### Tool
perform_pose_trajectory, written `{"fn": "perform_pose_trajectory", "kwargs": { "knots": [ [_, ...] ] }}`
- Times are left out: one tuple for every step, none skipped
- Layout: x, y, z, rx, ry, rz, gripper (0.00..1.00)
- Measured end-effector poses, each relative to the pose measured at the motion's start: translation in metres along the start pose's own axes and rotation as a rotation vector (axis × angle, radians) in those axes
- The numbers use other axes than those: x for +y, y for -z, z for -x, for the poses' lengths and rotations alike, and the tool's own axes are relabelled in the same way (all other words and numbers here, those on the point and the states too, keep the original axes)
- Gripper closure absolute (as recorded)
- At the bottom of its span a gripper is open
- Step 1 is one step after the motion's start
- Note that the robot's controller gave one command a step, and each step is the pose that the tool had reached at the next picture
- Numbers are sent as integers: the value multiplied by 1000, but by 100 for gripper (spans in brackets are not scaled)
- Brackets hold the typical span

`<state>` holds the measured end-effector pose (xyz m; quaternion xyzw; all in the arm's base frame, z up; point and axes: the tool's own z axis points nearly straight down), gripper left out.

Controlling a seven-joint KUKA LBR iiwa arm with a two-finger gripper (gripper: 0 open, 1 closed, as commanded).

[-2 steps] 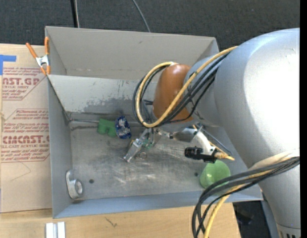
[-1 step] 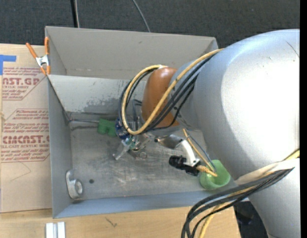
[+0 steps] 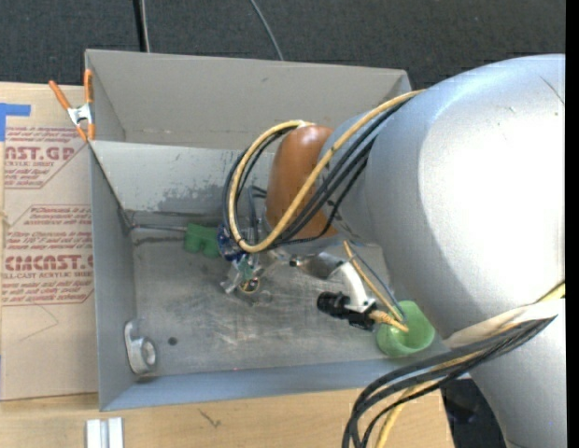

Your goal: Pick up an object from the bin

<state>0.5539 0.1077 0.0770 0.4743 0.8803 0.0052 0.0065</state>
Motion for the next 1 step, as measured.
{"fn": "perform_pose_trajectory", "kwargs": {
  "knots": [
    [1, 23, 0, 7, 1, -15, 100]
  ]
}}
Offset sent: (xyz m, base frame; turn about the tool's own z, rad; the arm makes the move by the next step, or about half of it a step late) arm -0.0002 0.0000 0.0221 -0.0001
